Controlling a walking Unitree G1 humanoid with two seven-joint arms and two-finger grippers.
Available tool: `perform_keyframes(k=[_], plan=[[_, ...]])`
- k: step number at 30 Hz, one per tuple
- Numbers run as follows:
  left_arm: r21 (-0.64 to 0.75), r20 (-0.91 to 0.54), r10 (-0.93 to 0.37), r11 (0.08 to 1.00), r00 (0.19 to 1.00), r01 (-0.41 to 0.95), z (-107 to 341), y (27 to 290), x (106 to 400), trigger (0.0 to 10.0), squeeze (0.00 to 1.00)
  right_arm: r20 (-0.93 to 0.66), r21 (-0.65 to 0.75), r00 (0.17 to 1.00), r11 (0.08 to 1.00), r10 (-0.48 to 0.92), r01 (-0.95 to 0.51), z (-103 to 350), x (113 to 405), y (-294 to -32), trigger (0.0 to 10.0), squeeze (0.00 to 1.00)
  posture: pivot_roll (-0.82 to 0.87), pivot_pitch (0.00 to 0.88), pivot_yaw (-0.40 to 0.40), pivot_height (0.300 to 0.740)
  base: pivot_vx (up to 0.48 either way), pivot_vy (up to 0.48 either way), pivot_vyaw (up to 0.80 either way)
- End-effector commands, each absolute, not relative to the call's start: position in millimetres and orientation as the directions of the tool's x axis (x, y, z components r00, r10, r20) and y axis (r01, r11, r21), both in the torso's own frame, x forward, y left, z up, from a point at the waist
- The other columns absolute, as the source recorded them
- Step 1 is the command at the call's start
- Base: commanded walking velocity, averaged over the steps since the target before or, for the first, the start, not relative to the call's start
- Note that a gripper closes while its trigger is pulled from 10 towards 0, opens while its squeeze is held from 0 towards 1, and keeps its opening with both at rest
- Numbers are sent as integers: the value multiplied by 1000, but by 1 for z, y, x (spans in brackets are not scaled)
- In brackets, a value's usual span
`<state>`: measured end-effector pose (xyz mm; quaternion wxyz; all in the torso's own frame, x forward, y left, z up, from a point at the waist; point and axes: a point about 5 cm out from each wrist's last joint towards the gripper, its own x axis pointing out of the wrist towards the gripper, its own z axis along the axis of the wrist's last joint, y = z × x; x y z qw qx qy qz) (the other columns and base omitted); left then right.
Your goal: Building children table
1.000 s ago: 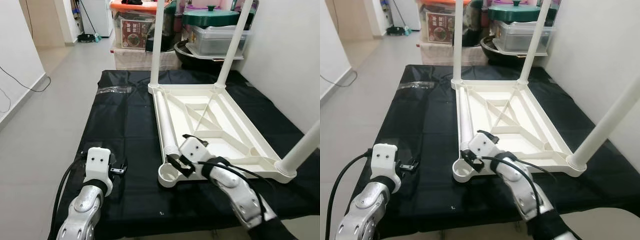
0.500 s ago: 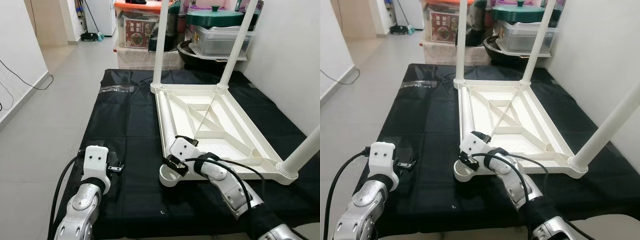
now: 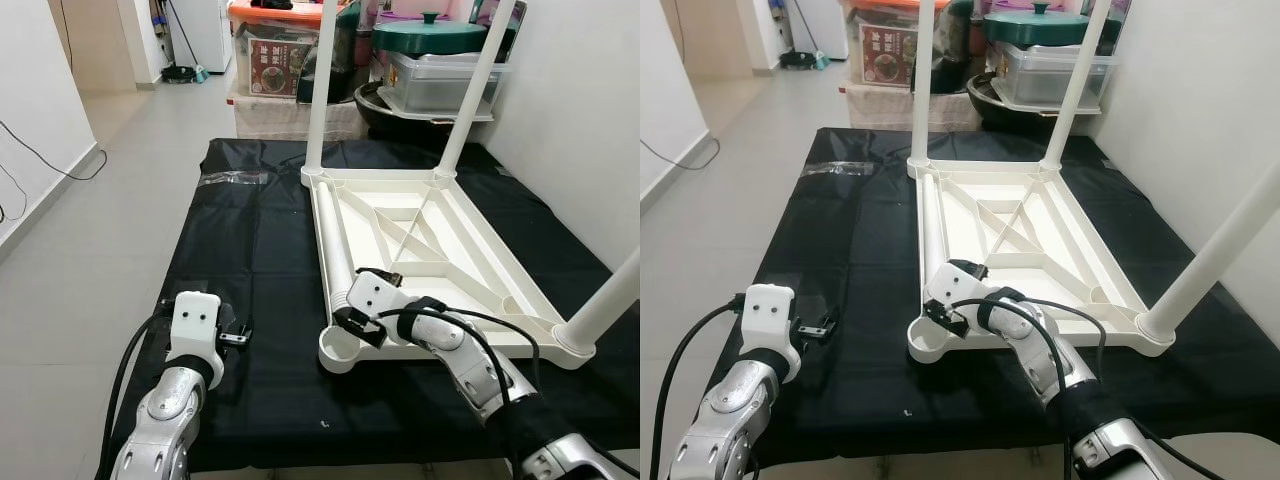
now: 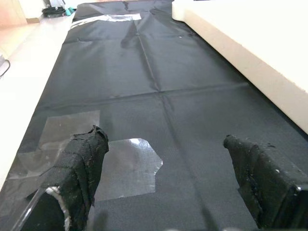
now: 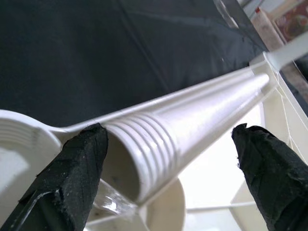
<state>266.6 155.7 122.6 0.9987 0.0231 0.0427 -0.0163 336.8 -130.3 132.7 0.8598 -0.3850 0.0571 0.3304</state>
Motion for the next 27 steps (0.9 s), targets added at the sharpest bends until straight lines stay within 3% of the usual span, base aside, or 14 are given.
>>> perform_keyframes(k=[1,4,6,17,18,20,27], plan=[[64,-97,-24,997,995,30,119,157,267,10000,0,-426,-635,777,459,463,-621,117,337,-140,10000,0,95,0,-88,740,0,0,0],[64,-98,-24,998,995,30,119,157,267,10000,0,-409,-650,803,479,434,-590,119,341,-141,10000,0,94,0,-88,740,0,0,0],[62,-100,-28,997,995,35,118,156,267,10000,0,-321,-675,881,569,348,-470,129,352,-144,10000,0,88,0,-86,740,0,0,0],[63,-108,-40,997,993,47,116,153,266,10000,0,-185,-683,954,667,238,-299,141,361,-144,10000,0,90,0,-86,740,0,0,0],[64,-111,-41,997,993,49,115,152,266,10000,0,-134,-643,961,717,241,-269,146,362,-141,0,0,88,0,-83,740,0,0,0],[65,-113,-43,997,993,50,115,151,266,10000,0,-108,-595,962,759,253,-266,148,361,-137,0,0,87,0,-83,740,0,0,0],[66,-115,-44,996,992,52,114,151,266,10000,0,-120,-564,956,774,266,-286,139,358,-127,0,0,87,0,-85,740,0,0,0]])
